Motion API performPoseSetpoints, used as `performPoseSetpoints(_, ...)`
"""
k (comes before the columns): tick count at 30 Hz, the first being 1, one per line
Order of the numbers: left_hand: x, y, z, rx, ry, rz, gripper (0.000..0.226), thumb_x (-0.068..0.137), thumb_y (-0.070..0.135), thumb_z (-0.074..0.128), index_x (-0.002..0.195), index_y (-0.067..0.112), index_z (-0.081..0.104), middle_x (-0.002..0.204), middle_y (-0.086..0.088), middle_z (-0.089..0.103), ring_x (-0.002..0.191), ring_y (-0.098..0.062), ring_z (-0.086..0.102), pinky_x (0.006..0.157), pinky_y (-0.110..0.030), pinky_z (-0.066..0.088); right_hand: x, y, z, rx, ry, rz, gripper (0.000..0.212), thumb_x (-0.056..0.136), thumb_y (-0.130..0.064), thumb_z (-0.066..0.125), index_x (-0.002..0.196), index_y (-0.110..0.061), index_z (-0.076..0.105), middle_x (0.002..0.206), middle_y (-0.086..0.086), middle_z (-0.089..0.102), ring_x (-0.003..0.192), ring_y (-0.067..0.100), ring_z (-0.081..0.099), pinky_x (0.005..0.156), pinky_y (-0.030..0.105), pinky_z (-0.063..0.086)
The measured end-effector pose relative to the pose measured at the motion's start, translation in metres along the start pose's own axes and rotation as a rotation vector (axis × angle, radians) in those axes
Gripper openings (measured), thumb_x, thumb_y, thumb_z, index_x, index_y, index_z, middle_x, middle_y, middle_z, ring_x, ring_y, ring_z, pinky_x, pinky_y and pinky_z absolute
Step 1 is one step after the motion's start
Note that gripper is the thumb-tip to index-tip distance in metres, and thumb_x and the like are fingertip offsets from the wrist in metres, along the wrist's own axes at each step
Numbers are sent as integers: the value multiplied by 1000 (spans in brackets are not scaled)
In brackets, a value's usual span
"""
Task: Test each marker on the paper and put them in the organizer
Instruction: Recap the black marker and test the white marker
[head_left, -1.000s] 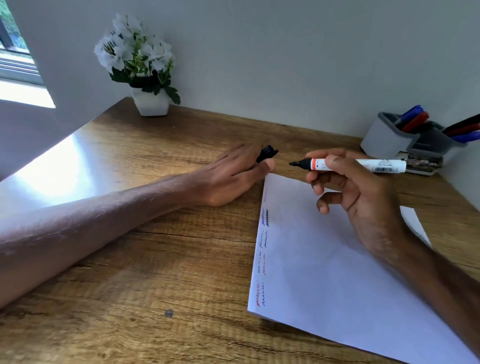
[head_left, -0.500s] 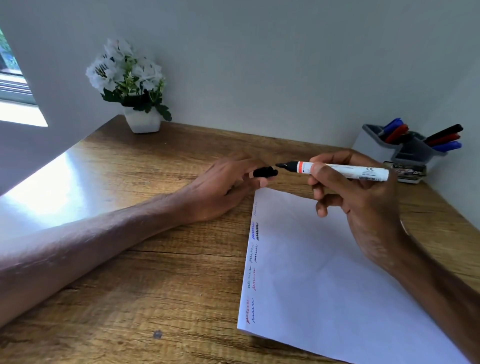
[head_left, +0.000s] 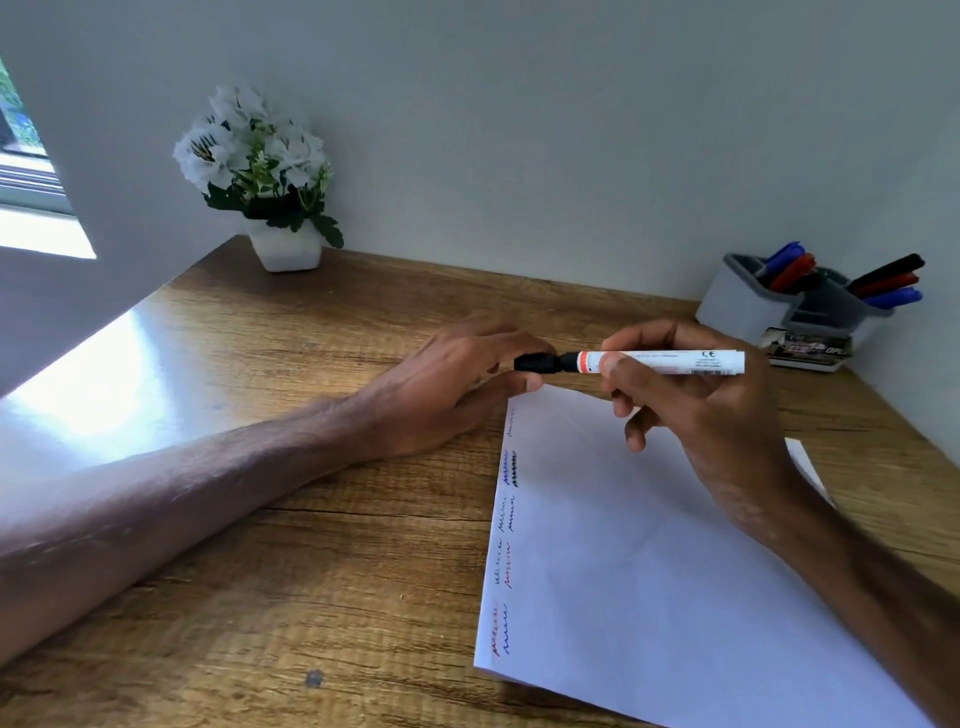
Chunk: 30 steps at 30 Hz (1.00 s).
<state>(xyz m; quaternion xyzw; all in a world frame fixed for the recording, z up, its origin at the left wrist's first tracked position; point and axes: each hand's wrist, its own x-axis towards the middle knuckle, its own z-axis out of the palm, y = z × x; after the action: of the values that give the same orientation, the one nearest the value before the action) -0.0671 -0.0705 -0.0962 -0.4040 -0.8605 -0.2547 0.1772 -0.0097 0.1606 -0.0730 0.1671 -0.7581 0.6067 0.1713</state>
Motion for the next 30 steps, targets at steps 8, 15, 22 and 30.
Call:
performPoseSetpoints(8, 1, 11, -3, -105, 75, 1, 27, 104, 33, 53, 114, 14, 68, 88, 8, 67, 77, -11, 60, 63, -28, 45, 3, -3, -4, 97, -22, 20, 14, 83, -7, 74, 95, 1, 73, 76, 17, 75, 60, 26, 70, 42, 30, 52)
performPoseSetpoints(15, 4, 21, -6, -289, 37, -30, 27, 105, 34, 50, 91, 15, 65, 71, 5, 58, 58, -18, 53, 49, -35, 39, 6, -5, -12, 155, -89, 23, 10, 84, -8, 74, 92, -2, 74, 78, 19, 75, 60, 27, 69, 46, 28, 52)
performPoseSetpoints(22, 8, 24, -8, -476, -77, -37, 30, 107, 32, 46, 90, 20, 68, 66, 4, 53, 56, -29, 47, 51, -50, 36, 9, -6, -17, 105, -136, -21, 19, 83, -7, 76, 97, 5, 74, 76, 19, 75, 60, 29, 70, 52, 31, 56)
performPoseSetpoints(30, 14, 21, -4, -755, -25, -177, 33, 99, 41, 58, 107, 14, 75, 71, -1, 62, 60, -32, 42, 52, -41, 33, 15, -8, -23, 70, -86, 71, 19, 83, -8, 81, 101, -3, 79, 81, 19, 76, 67, 23, 71, 59, 35, 60)
